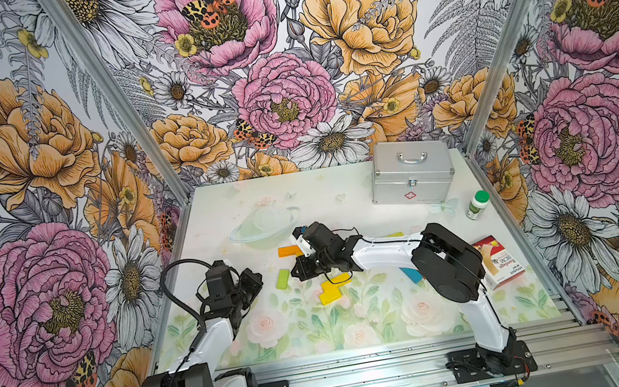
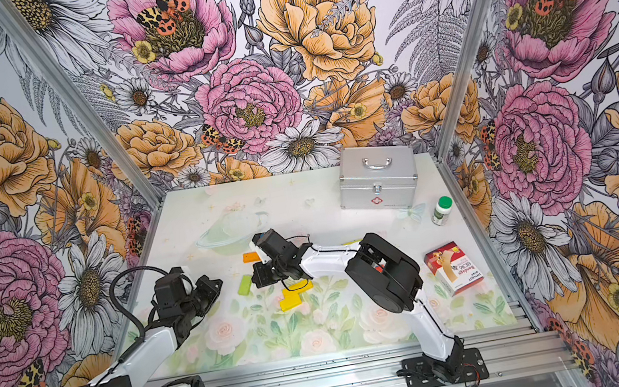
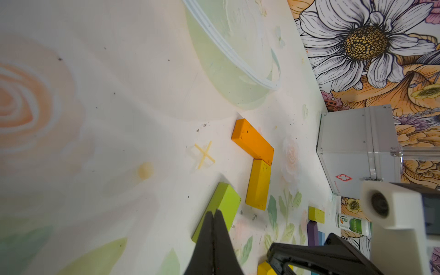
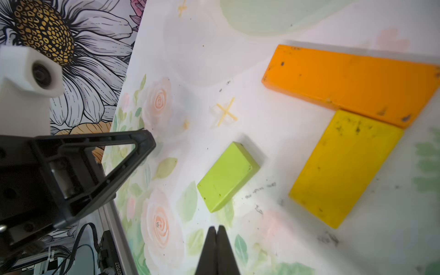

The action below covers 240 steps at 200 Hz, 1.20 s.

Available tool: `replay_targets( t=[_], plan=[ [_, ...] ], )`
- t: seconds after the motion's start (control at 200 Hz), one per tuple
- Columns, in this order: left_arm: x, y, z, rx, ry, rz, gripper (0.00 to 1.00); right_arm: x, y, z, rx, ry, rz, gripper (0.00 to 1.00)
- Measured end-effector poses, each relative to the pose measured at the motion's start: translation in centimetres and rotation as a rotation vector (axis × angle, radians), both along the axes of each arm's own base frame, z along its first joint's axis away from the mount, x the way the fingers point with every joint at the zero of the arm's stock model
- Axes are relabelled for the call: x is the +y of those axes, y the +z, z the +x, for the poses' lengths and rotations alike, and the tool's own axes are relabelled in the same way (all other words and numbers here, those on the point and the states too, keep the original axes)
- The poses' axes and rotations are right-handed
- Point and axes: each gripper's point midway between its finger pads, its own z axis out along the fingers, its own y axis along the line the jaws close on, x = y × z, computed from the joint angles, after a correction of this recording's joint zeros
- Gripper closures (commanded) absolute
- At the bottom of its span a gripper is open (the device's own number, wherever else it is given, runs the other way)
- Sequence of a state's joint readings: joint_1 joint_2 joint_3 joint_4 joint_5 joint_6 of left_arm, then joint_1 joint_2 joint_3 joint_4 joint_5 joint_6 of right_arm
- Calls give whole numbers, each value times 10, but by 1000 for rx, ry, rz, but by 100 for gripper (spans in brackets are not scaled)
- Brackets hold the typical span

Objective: Assemble the letter p with building blocks
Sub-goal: Assemble the building block at the center of the board.

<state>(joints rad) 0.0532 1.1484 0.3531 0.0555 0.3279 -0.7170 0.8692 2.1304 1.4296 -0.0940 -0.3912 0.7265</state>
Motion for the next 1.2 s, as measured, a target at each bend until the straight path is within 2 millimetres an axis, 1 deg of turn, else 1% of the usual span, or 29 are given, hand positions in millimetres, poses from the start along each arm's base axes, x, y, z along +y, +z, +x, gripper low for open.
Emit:
replay_targets(
  t=[0.105,0.185,0.445,0.55,0.63,0.856,0.996,1.201],
  plan=[
    [-1,-3,2,14,-10,6,100,-4,-12,-3,34,-8,-28,100],
    [-3,-8,2,31,-17,8,100,-4,-17,-3,47,-10,-42,100],
    [-13,-26,-1,89,-49,6,100,9,-20,3,73,5,-45,100],
    [-16,-29,0,96,-59,6,100,12,-27,4,89,8,-54,100],
    [-17,-28,2,84,-63,6,100,11,-35,2,112,12,-72,100],
    [-19,-28,5,74,-69,6,100,18,-35,6,130,26,-57,100],
    [-21,-35,2,99,-75,6,100,22,-35,6,138,36,-47,100],
    [-25,-48,0,135,-88,6,100,21,-35,11,148,35,-37,100]
  ],
)
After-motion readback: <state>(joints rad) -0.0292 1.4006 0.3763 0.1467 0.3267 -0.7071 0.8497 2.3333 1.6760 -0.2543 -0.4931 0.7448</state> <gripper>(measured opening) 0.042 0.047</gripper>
